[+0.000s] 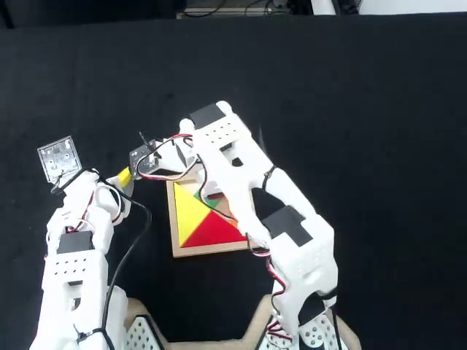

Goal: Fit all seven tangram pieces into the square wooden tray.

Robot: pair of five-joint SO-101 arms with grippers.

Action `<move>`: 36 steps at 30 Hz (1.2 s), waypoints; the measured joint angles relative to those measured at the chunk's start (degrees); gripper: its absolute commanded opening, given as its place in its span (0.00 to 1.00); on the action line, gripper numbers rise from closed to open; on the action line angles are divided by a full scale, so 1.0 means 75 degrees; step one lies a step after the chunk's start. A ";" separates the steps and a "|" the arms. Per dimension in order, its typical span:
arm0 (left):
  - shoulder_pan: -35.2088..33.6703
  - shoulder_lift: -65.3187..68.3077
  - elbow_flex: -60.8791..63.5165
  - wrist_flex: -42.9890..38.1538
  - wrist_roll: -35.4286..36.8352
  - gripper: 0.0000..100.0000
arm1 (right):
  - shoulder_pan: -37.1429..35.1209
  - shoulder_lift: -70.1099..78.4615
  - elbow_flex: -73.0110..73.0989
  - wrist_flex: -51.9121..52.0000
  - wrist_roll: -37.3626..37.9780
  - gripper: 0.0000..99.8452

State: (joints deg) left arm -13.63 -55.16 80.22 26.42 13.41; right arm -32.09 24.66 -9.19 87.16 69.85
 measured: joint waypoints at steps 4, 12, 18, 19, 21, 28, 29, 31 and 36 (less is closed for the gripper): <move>0.0000 0.0000 0.0000 0.0000 0.0000 0.23 | 0.0000 0.0000 0.0000 0.0000 -0.0035 0.22; 0.0000 0.0000 0.0000 0.0000 0.0000 0.23 | -0.0176 0.0000 -0.0094 0.0000 -0.0035 0.21; 0.0000 0.0000 0.0000 0.0000 0.0000 0.23 | 0.0012 -0.1500 -0.0762 0.0621 -0.0035 0.14; 0.0000 0.0000 0.0000 0.0000 0.0000 0.23 | 0.0152 -0.1946 -0.0891 0.0797 -0.0035 0.12; 0.0082 0.0000 0.0000 0.0000 -0.0012 0.23 | 0.0410 -0.2848 -0.1020 0.1125 -0.0035 0.05; 0.0926 0.0000 -0.0188 0.0633 -0.1348 0.23 | 0.1911 -0.5005 0.0070 0.0832 -0.1559 0.01; 0.1078 0.0000 -0.0387 0.1020 -0.1536 0.23 | 0.2192 -0.5134 0.0422 0.0633 -0.1899 0.01; 0.1442 0.0000 -0.0949 0.1934 -0.1875 0.23 | 0.2743 -0.5357 0.1196 0.0199 -0.2544 0.01; 0.2954 0.0000 -0.2274 0.3856 -0.3024 0.23 | 0.3880 -0.5896 0.3352 -0.1055 -0.3974 0.01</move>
State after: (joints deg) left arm 8.53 -55.16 63.16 55.34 -9.27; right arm -2.99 -19.56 15.96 79.25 40.04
